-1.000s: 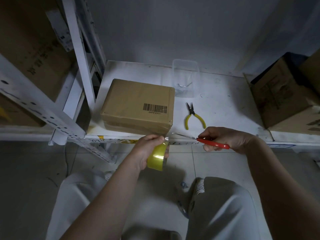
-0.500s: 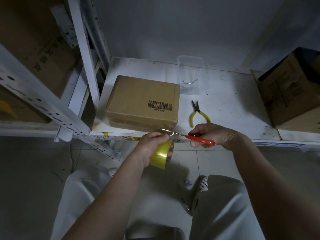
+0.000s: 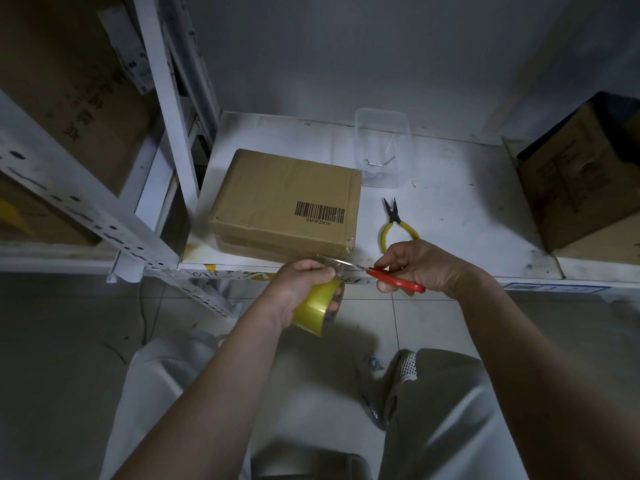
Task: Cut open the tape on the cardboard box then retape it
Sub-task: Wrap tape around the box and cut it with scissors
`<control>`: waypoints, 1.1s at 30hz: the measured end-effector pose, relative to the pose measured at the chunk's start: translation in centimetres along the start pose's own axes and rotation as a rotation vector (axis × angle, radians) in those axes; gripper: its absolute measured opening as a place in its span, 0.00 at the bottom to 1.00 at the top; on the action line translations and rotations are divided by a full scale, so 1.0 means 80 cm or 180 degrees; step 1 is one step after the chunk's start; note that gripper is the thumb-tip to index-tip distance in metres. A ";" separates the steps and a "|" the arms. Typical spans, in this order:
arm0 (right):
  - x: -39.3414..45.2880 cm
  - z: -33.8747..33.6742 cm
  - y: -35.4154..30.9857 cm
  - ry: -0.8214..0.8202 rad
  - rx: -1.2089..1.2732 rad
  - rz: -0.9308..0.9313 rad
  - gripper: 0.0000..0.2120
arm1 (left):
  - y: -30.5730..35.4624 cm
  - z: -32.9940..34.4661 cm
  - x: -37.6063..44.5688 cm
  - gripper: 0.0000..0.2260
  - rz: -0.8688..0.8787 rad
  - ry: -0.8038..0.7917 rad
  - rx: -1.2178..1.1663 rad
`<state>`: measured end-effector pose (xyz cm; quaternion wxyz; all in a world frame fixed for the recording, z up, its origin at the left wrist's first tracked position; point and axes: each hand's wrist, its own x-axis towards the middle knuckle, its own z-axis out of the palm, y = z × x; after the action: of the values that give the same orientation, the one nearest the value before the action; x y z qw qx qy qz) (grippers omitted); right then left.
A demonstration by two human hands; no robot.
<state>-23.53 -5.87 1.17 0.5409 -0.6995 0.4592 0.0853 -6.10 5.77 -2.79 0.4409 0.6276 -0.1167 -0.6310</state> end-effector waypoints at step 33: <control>-0.010 0.025 0.093 0.0923 -0.1345 0.0287 0.22 | -0.026 -0.009 -0.028 0.09 0.0701 0.0238 0.0747</control>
<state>-28.66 -3.76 -4.18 0.3070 -0.7807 0.5347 0.1021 -6.74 8.84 -2.88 0.4351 0.6811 -0.2411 -0.5372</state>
